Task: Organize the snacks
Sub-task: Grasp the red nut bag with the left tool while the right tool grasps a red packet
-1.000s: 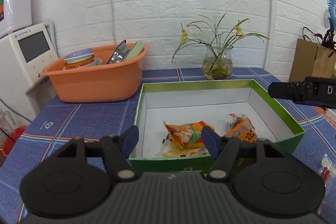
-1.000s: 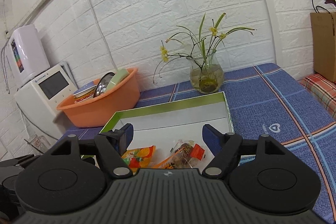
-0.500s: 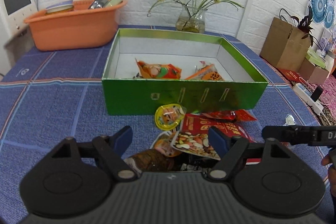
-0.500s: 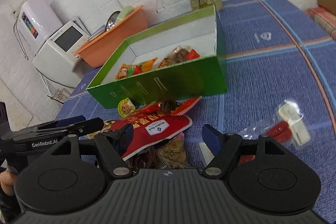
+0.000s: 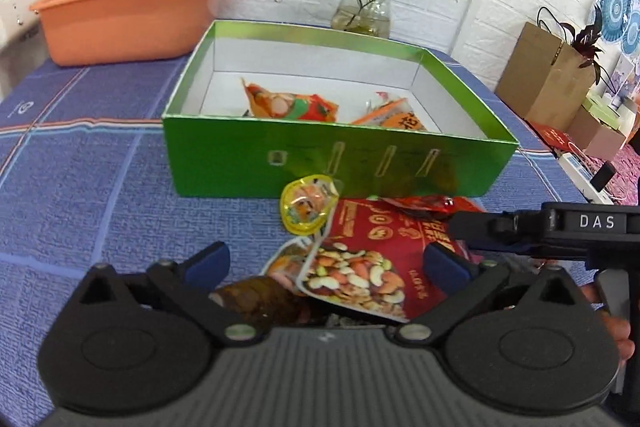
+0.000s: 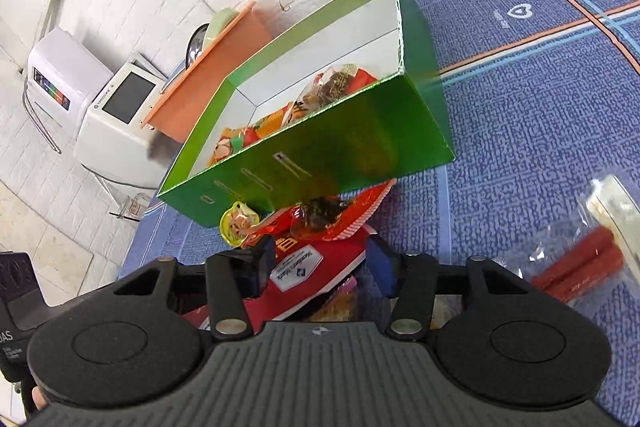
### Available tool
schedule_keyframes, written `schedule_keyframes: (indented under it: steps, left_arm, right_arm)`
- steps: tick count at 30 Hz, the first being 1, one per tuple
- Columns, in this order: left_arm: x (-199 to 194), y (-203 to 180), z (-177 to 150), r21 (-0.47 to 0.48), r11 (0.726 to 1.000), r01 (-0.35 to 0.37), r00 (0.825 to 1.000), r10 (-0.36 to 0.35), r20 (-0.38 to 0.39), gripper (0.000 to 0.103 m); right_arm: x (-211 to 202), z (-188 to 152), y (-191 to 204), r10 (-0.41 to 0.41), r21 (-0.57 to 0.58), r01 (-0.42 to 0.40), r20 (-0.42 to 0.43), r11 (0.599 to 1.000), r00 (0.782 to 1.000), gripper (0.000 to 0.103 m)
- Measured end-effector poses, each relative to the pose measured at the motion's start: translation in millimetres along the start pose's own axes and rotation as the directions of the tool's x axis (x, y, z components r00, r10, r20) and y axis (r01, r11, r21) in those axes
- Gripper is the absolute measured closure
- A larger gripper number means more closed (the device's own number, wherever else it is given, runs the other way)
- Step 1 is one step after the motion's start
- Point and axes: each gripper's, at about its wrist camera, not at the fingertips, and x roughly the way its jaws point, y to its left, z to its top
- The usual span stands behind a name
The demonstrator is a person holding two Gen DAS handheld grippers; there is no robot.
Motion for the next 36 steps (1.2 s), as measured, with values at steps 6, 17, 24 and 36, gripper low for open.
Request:
schedule_keyframes:
  steps: [6, 17, 24, 36]
  left_arm:
    - [-3, 6, -2, -0.034, 0.992, 0.122, 0.992, -0.121, 0.02, 0.034]
    - [-15, -3, -7, 0.058, 0.992, 0.112, 0.994, -0.112, -0.015, 0.007]
    - [-4, 5, -9, -0.009, 0.985, 0.173, 0.985, -0.173, -0.016, 0.021]
    - [-12, 33, -11, -0.126, 0.969, 0.213, 0.977, -0.212, 0.025, 0.062]
  right_arm:
    - [-3, -3, -8, 0.074, 0.046, -0.075, 0.037, 0.996, 0.997, 0.071]
    - [-11, -7, 6, -0.064, 0.005, 0.064, -0.003, 0.998, 0.998, 0.039]
    - [10, -3, -7, 0.044, 0.087, -0.041, -0.03, 0.995, 0.999, 0.04]
    - [8, -12, -1, 0.114, 0.112, -0.112, -0.013, 0.987, 0.993, 0.041]
